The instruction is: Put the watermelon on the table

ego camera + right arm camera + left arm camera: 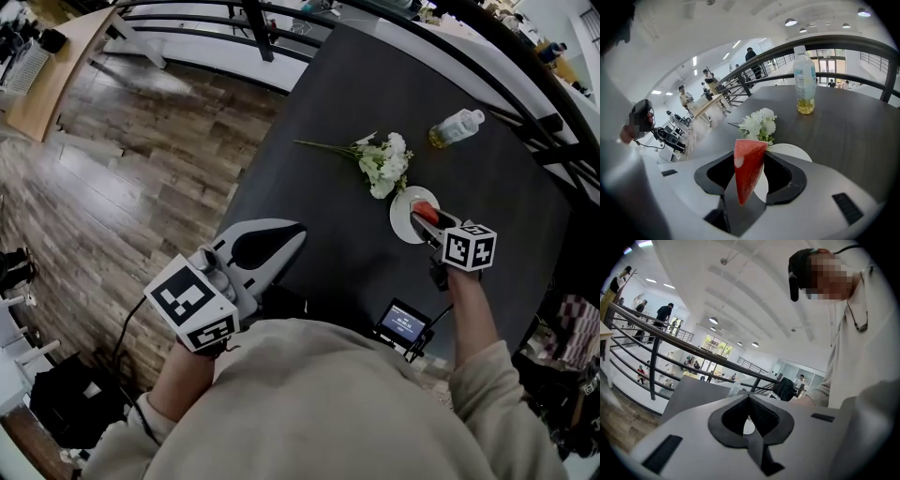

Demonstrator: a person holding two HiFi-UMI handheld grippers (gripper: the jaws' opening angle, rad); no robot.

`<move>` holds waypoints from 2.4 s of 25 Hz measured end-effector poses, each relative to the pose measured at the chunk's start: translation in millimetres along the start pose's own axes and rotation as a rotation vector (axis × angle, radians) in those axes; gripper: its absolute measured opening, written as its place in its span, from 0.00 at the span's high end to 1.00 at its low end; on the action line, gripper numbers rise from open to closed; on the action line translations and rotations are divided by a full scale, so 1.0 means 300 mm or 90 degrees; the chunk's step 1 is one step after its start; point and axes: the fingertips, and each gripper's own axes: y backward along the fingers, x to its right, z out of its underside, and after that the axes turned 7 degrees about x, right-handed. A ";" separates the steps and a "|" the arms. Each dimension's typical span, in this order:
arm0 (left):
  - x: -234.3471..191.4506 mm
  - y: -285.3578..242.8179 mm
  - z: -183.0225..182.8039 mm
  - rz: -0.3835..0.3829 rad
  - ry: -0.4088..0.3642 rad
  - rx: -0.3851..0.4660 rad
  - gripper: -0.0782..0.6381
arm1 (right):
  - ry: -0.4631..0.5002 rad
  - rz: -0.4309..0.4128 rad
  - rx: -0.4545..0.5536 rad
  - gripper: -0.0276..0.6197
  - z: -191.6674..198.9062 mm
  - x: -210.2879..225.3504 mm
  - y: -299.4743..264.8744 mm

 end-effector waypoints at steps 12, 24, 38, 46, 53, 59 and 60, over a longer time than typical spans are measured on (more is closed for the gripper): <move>0.010 -0.005 0.001 0.005 -0.003 -0.004 0.88 | 0.008 0.030 -0.084 0.65 0.118 0.089 -0.100; 0.005 0.018 0.007 -0.001 -0.003 -0.011 0.88 | -0.023 0.069 -0.115 0.65 0.180 0.128 -0.139; 0.013 0.028 0.009 0.004 -0.001 -0.011 0.88 | -0.031 0.084 -0.118 0.65 0.199 0.140 -0.141; 0.013 0.035 0.011 0.005 -0.002 -0.010 0.88 | -0.028 0.087 -0.123 0.65 0.200 0.132 -0.147; 0.021 0.039 0.012 0.008 -0.004 -0.011 0.88 | -0.026 0.088 -0.120 0.65 0.195 0.127 -0.145; 0.025 0.037 0.015 0.009 -0.003 -0.011 0.88 | -0.029 0.089 -0.118 0.65 0.198 0.128 -0.143; 0.025 0.036 0.015 0.010 -0.003 -0.011 0.88 | -0.029 0.089 -0.118 0.65 0.198 0.129 -0.143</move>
